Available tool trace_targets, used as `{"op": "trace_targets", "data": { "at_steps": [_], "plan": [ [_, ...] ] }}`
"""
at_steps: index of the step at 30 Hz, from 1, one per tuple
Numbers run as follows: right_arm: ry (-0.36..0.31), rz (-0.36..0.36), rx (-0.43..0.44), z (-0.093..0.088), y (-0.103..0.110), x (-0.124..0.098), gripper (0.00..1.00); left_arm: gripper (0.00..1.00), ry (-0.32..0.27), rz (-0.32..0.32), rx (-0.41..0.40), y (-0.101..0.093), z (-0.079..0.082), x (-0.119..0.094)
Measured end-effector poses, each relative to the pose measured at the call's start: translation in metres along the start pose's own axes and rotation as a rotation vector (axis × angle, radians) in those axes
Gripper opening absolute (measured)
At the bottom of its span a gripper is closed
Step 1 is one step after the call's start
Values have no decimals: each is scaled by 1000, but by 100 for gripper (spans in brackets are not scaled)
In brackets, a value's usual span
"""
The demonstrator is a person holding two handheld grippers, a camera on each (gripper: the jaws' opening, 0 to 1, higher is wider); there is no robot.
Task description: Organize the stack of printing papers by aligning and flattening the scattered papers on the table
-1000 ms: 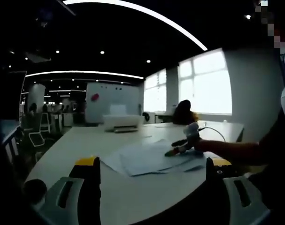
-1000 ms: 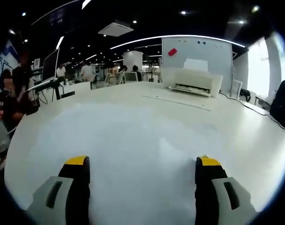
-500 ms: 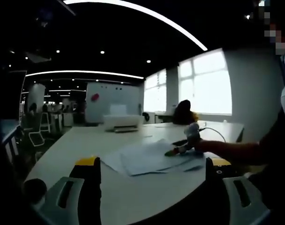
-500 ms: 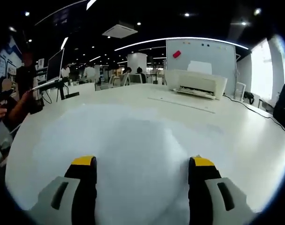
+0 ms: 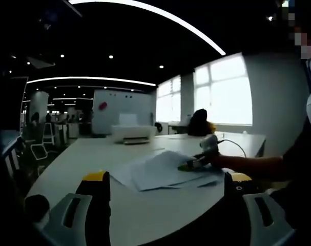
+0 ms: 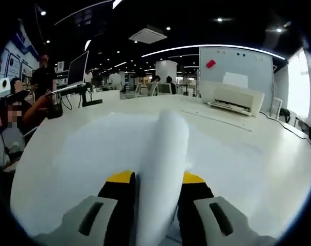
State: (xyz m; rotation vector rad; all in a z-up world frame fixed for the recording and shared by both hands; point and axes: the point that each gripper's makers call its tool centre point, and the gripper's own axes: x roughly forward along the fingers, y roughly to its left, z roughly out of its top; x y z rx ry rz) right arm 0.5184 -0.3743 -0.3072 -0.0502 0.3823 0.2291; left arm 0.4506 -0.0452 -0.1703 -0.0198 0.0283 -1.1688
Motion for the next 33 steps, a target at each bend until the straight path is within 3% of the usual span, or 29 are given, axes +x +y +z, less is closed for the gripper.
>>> {"op": "trace_targets", "data": {
  "at_steps": [2, 6, 9, 20, 33],
  "plan": [
    [-6, -6, -26, 1, 1, 0, 25, 94, -2, 2, 0, 1, 0, 0],
    [-30, -22, -196, 5, 6, 2, 20, 94, 1, 1, 0, 1, -1, 0],
    [-31, -26, -224, 4, 10, 3, 17, 94, 1, -1, -1, 0, -1, 0],
    [-24, -11, -112, 1, 8, 5, 17, 94, -1, -3, -2, 0, -1, 0],
    [-18, 4, -110, -1, 13, 4, 14, 94, 3, -6, 6, -1, 0, 1]
  ]
}}
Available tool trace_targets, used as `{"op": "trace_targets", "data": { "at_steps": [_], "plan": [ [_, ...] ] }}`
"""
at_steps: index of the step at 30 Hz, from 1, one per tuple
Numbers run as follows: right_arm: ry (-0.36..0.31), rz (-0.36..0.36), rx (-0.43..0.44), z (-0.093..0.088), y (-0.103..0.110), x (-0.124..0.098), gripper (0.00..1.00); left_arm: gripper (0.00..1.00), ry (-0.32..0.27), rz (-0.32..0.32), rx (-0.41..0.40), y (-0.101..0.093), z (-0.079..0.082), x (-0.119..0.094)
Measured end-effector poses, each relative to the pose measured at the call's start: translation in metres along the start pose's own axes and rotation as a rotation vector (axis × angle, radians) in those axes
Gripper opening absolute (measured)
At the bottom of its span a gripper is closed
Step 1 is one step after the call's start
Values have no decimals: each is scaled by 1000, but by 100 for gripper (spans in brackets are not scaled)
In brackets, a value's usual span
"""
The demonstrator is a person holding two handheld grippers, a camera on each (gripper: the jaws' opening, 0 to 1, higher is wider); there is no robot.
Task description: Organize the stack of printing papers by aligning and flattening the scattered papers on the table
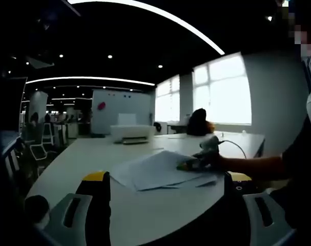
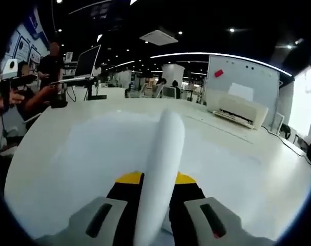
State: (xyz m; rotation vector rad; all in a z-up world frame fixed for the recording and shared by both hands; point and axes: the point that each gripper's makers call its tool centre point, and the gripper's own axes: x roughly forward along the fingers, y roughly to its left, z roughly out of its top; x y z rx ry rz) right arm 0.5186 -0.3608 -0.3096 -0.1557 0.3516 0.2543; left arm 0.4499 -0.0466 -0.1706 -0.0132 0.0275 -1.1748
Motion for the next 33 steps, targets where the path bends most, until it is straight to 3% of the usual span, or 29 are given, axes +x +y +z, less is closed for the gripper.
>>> {"op": "trace_targets", "data": {
  "at_steps": [15, 22, 33],
  "plan": [
    [-3, 4, 6, 1, 1, 0, 14, 95, -5, 30, 38, 5, 5, 0],
    [-3, 6, 16, 1, 1, -1, 14, 95, -7, 42, 17, 10, 4, 1],
    [-1, 6, 28, 0, 0, -2, 14, 97, 33, 38, -3, 10, -4, 2]
  ]
}}
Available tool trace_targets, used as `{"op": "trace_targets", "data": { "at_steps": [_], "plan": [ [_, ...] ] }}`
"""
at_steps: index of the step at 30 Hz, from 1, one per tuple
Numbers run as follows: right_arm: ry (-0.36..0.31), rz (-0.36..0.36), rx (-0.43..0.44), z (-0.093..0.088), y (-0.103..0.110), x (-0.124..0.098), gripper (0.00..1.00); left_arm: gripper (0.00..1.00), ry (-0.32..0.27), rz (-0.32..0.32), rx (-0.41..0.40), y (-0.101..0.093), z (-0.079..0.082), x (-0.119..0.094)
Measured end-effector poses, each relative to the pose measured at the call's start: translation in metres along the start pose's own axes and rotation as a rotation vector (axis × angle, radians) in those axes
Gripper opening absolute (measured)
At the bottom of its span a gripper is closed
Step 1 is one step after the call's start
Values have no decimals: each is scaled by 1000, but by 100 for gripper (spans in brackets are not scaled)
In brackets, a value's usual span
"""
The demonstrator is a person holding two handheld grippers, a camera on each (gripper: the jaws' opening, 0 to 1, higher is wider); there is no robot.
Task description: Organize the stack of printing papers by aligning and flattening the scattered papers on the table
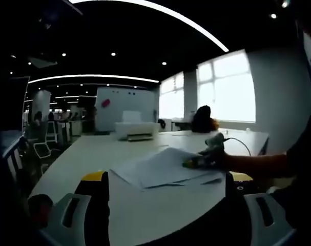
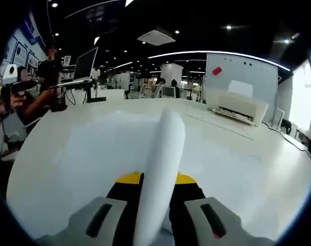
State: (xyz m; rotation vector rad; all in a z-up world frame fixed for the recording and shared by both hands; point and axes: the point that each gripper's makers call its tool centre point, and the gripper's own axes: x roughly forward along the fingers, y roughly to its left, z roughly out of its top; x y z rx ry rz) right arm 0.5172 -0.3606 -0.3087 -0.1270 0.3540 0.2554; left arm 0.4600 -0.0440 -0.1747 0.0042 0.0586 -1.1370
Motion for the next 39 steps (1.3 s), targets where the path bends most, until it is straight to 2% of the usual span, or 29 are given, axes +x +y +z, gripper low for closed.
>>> {"op": "trace_targets", "data": {
  "at_steps": [39],
  "plan": [
    [-1, 3, -5, 1, -2, 0, 14, 94, -24, -7, 0, -3, 4, -1]
  ]
}}
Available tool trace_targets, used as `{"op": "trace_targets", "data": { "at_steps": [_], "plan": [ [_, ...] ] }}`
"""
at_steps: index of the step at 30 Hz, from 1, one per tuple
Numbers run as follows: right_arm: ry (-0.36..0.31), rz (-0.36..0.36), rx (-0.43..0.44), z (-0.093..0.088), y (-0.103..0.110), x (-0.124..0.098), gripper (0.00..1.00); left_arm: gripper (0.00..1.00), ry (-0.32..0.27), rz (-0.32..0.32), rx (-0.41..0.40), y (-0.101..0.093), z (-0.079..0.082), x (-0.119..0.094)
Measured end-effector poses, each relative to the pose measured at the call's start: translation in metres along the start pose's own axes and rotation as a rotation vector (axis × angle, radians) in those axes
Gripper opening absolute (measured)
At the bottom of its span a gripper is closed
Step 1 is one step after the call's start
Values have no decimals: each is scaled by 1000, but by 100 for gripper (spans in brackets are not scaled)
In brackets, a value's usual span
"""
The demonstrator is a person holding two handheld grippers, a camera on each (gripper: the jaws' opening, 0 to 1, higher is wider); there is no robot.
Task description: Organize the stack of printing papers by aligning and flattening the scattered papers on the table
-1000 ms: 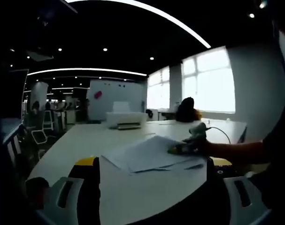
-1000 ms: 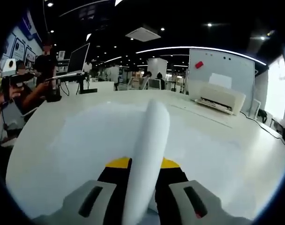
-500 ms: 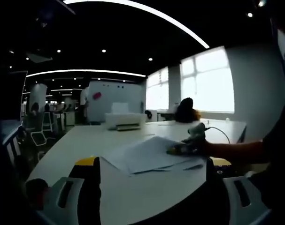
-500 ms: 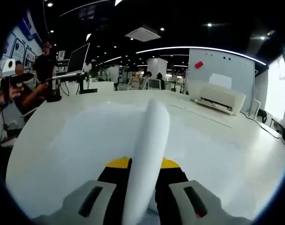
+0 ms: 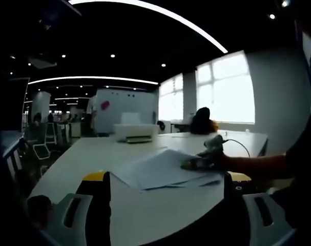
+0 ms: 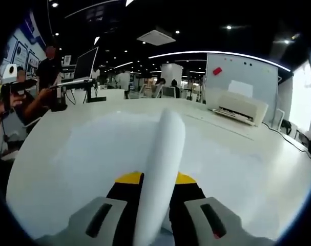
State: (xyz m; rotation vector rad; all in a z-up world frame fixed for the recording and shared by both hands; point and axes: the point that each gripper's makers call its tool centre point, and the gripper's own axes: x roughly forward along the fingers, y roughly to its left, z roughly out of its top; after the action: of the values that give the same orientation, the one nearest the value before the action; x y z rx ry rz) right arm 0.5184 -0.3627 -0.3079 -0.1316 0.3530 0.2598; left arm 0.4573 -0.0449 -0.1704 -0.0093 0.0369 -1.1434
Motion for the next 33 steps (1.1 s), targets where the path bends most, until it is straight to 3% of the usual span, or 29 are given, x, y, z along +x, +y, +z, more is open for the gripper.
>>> {"op": "trace_targets", "data": {
  "at_steps": [33],
  "plan": [
    [-1, -4, -7, 1, 2, 0, 14, 94, 3, -6, 9, -1, 2, 1]
  ]
}}
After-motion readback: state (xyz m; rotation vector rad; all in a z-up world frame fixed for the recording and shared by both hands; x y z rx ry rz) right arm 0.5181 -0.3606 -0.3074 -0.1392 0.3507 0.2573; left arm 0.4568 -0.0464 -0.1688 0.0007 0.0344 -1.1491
